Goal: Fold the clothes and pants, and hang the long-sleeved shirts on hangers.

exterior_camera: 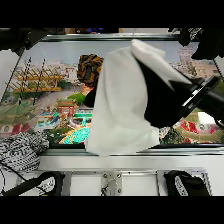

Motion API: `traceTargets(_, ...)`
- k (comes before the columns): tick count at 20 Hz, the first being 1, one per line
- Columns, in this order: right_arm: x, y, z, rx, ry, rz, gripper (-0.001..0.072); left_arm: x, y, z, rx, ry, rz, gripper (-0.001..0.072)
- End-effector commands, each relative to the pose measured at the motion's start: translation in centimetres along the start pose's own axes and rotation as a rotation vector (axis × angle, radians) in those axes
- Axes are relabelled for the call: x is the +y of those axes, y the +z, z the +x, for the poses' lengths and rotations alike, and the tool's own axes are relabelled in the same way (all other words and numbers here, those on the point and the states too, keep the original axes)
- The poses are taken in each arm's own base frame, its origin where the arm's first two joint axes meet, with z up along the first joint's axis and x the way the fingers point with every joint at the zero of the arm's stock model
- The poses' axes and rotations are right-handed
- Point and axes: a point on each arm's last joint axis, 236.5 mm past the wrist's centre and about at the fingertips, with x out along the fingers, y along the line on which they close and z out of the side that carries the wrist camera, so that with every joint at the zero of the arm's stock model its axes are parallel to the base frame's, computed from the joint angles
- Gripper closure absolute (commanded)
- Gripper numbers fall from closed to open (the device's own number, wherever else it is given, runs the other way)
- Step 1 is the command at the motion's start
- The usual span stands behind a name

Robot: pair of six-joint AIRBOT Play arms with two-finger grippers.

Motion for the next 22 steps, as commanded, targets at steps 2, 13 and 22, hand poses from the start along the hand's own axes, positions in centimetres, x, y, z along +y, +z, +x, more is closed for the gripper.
traceTargets(2, -9.5, 3.7, -3.8, -0.105, -0.437, -0.097, 0.0697, -1.1, -2.2, -0.5, 0.020, 0.003, 0.042, 0.0690)
traceTargets(13, -22.3, 8.5, -24.6, -0.286, -1.322, -0.241, 0.0697, -2.4, -11.0, 3.2, 0.237, -0.067, 0.023, 0.0690)
traceTargets(22, -24.2, 9.9, -34.5, -0.424, -1.716, -0.321, 0.0697, -1.1, -13.7, 3.9, 0.318, -0.056, -0.016, 0.0691)
